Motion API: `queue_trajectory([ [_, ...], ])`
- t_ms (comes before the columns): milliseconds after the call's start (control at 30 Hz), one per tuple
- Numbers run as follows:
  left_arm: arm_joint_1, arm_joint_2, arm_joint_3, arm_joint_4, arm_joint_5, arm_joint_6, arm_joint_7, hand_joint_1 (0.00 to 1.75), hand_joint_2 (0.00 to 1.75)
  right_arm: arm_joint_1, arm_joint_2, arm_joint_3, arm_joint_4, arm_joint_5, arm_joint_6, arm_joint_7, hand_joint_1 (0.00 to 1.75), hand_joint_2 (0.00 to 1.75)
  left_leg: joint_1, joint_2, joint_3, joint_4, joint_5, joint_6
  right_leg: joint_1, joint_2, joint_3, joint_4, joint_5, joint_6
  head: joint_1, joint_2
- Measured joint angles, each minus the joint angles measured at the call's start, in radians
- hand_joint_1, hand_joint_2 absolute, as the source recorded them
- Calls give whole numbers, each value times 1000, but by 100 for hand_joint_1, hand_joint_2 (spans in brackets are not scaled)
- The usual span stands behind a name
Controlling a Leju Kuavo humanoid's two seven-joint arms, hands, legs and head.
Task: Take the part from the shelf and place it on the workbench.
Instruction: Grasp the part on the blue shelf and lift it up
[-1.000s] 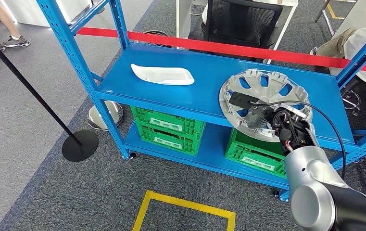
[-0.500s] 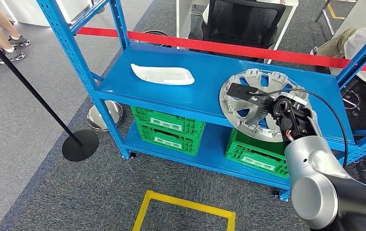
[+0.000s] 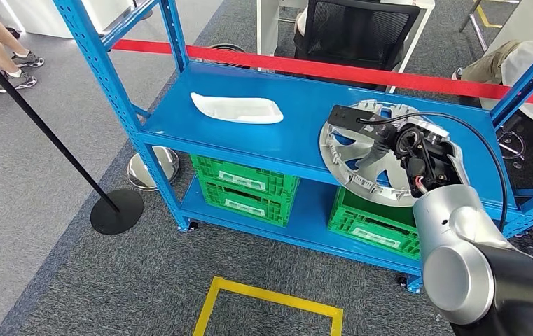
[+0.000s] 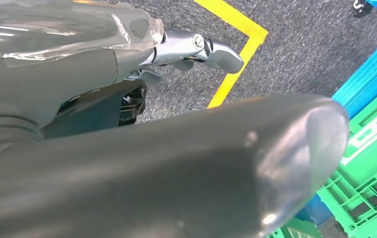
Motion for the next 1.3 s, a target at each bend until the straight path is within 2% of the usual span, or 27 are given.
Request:
queue_trajectory([
  [400, -6, -5, 0, 0, -7, -9, 12, 0, 0, 62, 6, -9, 0, -55, 0, -17, 0, 175, 0, 0, 0, 0, 0, 0, 0, 0, 0, 0, 0, 0, 0, 0],
  [933, -14, -7, -6, 0, -27, -6, 116, 0, 0, 97, 18, -21, -1, -49, 0, -12, 0, 175, 0, 0, 0, 0, 0, 0, 0, 0, 0, 0, 0, 0, 0, 0],
  [1067, -14, -7, -6, 0, -28, -6, 139, 0, 175, 95, 20, -21, -3, -43, 0, -6, 0, 175, -2, 0, -1, 2, -1, 2, -1, 0, 0, -1, 1, 1, 0, 0],
  [1233, -15, -7, -7, 0, -30, -4, 149, 0, 175, 88, 21, -21, -6, -38, 0, 0, 0, 175, -6, 0, 2, -2, -1, 15, -8, 0, 2, -4, 2, 12, -1, 0],
  [1300, -16, -8, -7, 0, -34, 0, 150, 0, 175, 82, 20, -21, -11, -39, 0, 1, 0, 175, -3, 2, 10, -15, 7, 25, -9, 0, -10, 22, -17, 15, 1, 0],
])
